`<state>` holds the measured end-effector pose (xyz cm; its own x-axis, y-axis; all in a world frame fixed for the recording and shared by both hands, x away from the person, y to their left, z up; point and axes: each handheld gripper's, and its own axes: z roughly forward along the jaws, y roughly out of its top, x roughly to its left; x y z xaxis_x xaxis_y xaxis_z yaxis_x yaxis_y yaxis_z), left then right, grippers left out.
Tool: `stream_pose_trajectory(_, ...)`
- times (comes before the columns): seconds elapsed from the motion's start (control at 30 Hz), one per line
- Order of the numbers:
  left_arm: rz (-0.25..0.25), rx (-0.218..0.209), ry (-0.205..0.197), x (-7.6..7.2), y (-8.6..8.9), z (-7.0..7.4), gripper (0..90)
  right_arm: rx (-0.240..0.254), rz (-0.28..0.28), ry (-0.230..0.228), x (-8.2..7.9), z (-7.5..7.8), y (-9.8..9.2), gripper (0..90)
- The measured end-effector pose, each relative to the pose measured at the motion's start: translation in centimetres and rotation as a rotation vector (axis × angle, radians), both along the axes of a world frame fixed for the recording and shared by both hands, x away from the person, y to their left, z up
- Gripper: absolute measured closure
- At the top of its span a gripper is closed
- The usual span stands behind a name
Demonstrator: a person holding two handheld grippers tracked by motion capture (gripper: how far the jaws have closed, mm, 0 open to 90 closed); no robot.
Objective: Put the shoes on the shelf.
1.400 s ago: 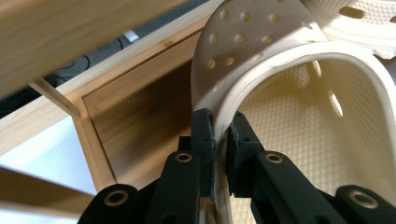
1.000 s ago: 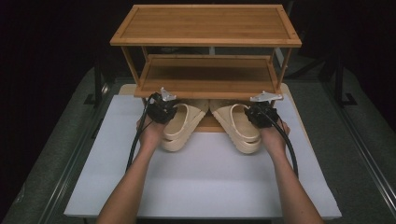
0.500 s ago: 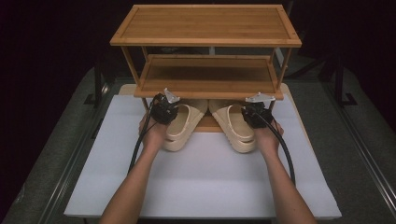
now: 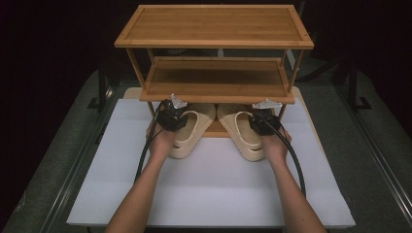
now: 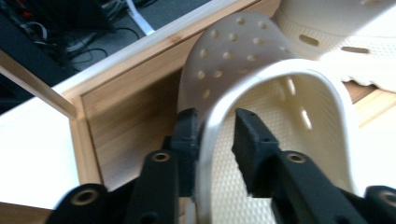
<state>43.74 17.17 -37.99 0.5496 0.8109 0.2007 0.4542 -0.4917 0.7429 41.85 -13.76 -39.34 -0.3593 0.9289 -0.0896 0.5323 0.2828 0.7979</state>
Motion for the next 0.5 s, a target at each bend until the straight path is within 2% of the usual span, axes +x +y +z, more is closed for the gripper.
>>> stream_pose_trajectory(0.07,-0.003,-0.012,0.003,-0.1,0.1,0.1,65.7,0.008,0.003,0.007,0.0,0.0,0.0,68.9)
stream_pose_trajectory(0.1,-0.009,-0.024,0.010,-0.1,0.2,0.1,60.7,0.007,0.011,0.017,0.0,0.1,-0.1,60.6)
stream_pose_trajectory(0.13,-0.021,-0.040,0.028,-0.3,0.6,0.5,58.1,0.005,0.013,0.024,-0.1,0.2,-0.2,57.1)
stream_pose_trajectory(0.23,-0.046,-0.075,0.050,-0.6,1.1,1.0,49.6,0.019,0.034,0.044,-0.4,0.5,-0.6,48.0)
stream_pose_trajectory(0.27,-0.046,-0.075,0.050,-0.6,1.1,1.0,48.0,0.019,0.034,0.044,-0.4,0.5,-0.6,48.0)
stream_pose_trajectory(0.3,-0.069,-0.086,0.052,-1.1,1.6,1.6,46.5,0.048,0.060,0.050,-0.9,0.9,-1.2,46.7)
stream_pose_trajectory(0.4,-0.081,-0.099,0.057,-1.6,2.1,2.2,41.3,0.086,0.086,0.059,-1.7,1.6,-2.0,43.1)
stream_pose_trajectory(0.43,-0.096,-0.122,0.051,-2.2,2.8,2.8,40.1,0.088,0.095,0.051,-2.2,1.9,-2.3,42.9)
stream_pose_trajectory(0.47,-0.096,-0.122,0.051,-2.2,2.8,2.8,38.8,0.088,0.095,0.051,-2.2,1.9,-2.3,42.9)
stream_pose_trajectory(0.5,-0.109,-0.146,0.043,-2.9,3.5,3.4,36.6,0.095,0.106,0.039,-3.0,2.4,-2.9,41.3)
